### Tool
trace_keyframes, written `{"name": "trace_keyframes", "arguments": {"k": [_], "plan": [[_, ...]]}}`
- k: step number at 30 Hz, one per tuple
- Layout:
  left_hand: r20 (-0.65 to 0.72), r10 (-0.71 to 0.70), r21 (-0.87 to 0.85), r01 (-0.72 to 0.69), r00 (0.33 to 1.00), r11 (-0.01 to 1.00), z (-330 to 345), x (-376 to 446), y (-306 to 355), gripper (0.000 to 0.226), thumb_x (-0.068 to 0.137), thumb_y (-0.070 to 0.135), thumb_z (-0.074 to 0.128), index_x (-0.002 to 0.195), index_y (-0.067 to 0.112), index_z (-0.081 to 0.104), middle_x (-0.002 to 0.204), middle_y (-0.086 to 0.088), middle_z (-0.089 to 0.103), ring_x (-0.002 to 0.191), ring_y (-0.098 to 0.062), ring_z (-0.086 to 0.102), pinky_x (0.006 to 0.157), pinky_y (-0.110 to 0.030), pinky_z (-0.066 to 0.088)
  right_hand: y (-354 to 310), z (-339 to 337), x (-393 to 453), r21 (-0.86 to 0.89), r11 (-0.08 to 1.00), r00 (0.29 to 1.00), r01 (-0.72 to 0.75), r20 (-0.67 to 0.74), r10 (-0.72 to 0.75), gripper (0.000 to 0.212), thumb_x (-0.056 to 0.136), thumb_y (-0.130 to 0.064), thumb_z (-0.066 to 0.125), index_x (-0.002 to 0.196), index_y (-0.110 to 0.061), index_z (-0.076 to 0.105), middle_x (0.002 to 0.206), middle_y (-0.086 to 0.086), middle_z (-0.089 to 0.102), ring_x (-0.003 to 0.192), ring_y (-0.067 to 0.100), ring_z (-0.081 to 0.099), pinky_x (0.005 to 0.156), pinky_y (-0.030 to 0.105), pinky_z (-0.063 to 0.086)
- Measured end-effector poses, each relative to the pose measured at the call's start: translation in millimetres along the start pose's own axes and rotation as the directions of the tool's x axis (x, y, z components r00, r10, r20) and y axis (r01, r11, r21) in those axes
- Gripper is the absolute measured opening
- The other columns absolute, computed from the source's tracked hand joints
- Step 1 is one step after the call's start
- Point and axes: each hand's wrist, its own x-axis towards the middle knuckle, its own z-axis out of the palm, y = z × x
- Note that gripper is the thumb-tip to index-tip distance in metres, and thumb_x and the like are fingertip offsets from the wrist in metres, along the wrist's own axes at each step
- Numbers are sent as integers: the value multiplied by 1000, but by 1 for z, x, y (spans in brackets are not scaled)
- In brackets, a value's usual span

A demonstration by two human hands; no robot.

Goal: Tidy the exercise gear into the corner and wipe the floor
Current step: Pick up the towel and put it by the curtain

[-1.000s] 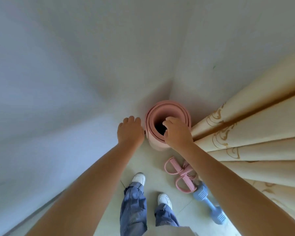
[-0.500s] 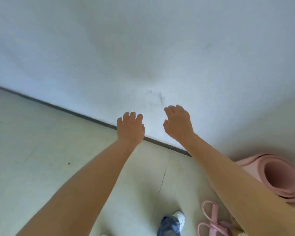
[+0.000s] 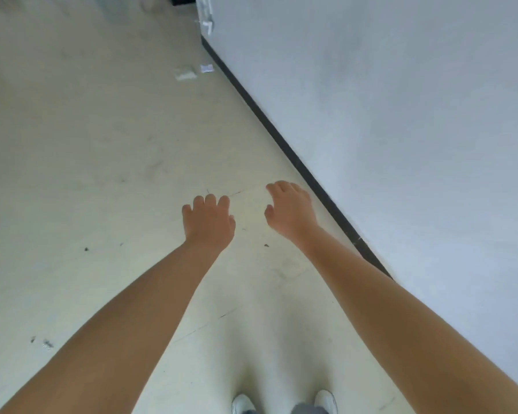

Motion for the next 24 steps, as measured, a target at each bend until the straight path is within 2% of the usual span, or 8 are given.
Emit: {"name": "trace_keyframes", "arguments": {"k": [7,15,24], "plan": [[55,-165,-96,170,985,981,-1,103,-138,42,100,34,31,137,15,37,138,-7,44,127,-26,41,98,-36,38,-106,32,143,-6,995,988,97,121,-96,44,94,-18,42,138,-12,38,140,5,44,131,24,38,109,33,29],[80,-261,-120,269,962,956,-28,300,-272,42,99,32,33,138,15,37,138,-7,45,128,-27,40,101,-37,36,-195,44,375,-2,988,966,155,210,-151,46,94,-16,42,139,-9,36,142,8,41,132,25,36,109,34,29],[92,-266,-79,273,960,959,-59,513,-417,42,99,31,33,139,16,35,137,-7,44,128,-27,39,100,-37,36,-311,43,621,-25,970,951,242,203,-232,45,94,-21,43,137,-9,37,141,8,40,131,25,36,108,34,30]]}}
